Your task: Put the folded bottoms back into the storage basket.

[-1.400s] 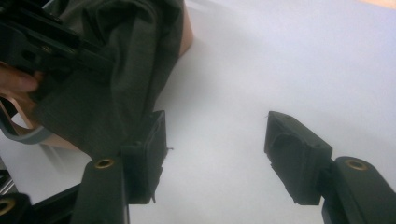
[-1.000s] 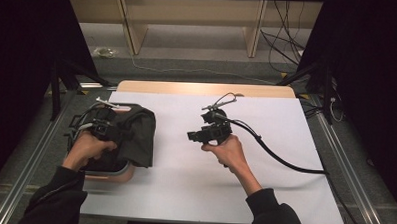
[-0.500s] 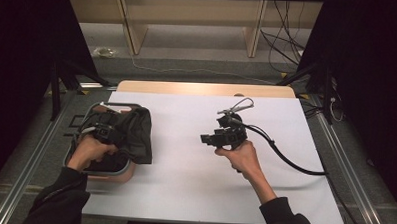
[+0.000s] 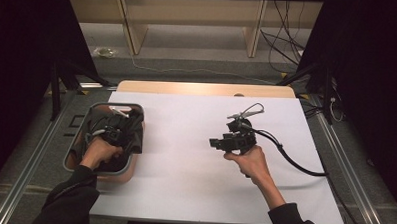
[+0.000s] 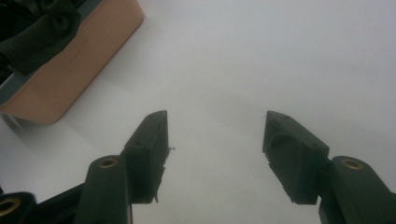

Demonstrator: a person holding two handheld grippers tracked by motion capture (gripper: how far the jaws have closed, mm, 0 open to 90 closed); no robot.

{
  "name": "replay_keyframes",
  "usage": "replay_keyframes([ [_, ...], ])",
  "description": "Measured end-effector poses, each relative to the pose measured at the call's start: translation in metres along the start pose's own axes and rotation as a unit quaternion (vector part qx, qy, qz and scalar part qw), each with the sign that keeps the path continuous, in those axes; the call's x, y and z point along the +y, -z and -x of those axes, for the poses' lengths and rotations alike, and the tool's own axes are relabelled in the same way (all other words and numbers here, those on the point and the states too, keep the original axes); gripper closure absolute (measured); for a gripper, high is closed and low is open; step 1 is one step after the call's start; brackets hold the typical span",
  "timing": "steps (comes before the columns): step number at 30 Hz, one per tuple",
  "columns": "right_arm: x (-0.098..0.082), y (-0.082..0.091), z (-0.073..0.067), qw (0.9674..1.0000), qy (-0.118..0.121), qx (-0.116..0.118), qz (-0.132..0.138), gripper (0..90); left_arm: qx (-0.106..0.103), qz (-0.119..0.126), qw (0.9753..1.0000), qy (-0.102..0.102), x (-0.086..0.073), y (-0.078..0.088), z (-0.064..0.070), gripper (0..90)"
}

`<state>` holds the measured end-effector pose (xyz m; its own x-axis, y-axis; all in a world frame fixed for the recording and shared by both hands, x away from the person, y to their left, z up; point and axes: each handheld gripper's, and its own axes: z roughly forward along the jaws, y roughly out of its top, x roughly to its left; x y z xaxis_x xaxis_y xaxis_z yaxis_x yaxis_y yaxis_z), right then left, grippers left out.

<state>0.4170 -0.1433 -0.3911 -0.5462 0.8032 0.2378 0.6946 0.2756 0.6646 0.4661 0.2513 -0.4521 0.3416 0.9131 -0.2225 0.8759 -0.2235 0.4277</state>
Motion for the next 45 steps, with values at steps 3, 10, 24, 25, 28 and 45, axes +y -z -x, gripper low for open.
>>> replay_keyframes([
  [3, -0.003, 0.001, 0.002, 1.0000, -0.002, 0.000, -0.002, 41.6, -0.008, 0.005, 0.9999, 0.004, -0.001, 0.003, -0.002, 84.7],
  [10, -0.007, 0.008, 0.004, 1.0000, 0.002, -0.004, 0.005, 41.3, -0.013, 0.021, 0.9997, 0.003, -0.004, 0.017, -0.001, 78.8],
  [24, -0.015, 0.012, 0.003, 1.0000, 0.007, -0.002, 0.003, 41.2, -0.013, 0.047, 0.9987, -0.009, -0.002, 0.060, 0.003, 63.4],
  [25, -0.015, 0.012, 0.003, 1.0000, 0.007, -0.001, 0.003, 41.2, -0.023, 0.055, 0.9982, -0.005, -0.002, 0.065, 0.002, 62.8],
  [28, -0.015, 0.012, 0.003, 1.0000, 0.007, -0.001, 0.003, 41.2, -0.037, 0.073, 0.9966, -0.001, -0.002, 0.076, 0.005, 60.3],
  [45, -0.016, 0.011, 0.003, 1.0000, 0.006, 0.000, 0.001, 41.2, -0.026, 0.038, 0.9989, -0.005, 0.002, 0.041, 0.036, 40.3],
])
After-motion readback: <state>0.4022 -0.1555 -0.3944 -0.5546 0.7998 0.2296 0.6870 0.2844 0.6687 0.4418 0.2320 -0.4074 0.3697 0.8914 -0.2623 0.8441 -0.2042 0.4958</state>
